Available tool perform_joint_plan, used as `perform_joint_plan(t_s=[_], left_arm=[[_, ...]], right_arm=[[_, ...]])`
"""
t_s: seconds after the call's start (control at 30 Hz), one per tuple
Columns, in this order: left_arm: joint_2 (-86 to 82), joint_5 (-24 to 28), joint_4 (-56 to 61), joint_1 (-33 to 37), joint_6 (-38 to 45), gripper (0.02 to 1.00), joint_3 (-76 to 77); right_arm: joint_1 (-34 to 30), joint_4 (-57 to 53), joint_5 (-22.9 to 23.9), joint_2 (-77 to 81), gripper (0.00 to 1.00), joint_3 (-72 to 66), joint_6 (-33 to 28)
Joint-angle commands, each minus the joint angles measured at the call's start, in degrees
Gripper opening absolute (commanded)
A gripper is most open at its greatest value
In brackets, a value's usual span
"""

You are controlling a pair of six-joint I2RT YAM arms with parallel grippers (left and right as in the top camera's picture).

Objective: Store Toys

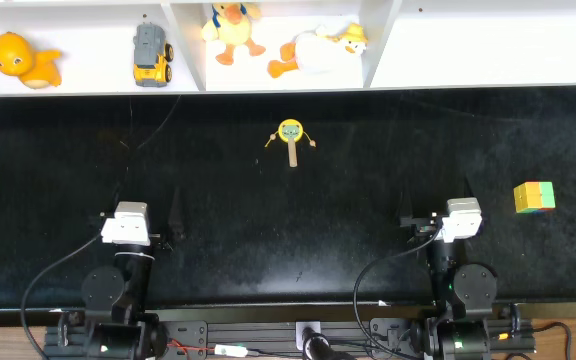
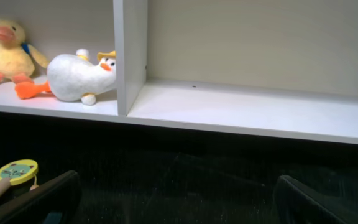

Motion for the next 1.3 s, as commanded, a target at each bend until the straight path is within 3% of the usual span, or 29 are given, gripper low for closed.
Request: perform_joint_plan(t_s=[0.03, 0.73, 0.97, 1.1, 1.3], left_arm=[[-0.74, -0.28, -0.09, 0.44, 4.09, 0.998, -0.24], [-0.72, -0.28, -0.09, 0.44, 4.09, 0.998, -0.24], [-0.72, -0.28, -0.09, 0.44, 4.09, 0.998, -0.24], [-0.72, -0.28, -0.09, 0.44, 4.09, 0.998, -0.24], [-0.72, -0.28, -0.09, 0.44, 4.09, 0.998, -0.24]], right_arm=[[0.26, 0.28, -0.42, -0.39, 0.996, -0.76, 0.02], [0.26, 0.28, -0.42, -0.39, 0.993, -0.76, 0.04], [0.42, -1.44, 4.31, 8.48, 0.993, 2.73, -4.37], [3.26, -13.25, 4.42, 26.43, 0.996, 16.79, 3.56], [9.20, -38.80, 6.03, 53.96, 0.996, 43.15, 21.11]])
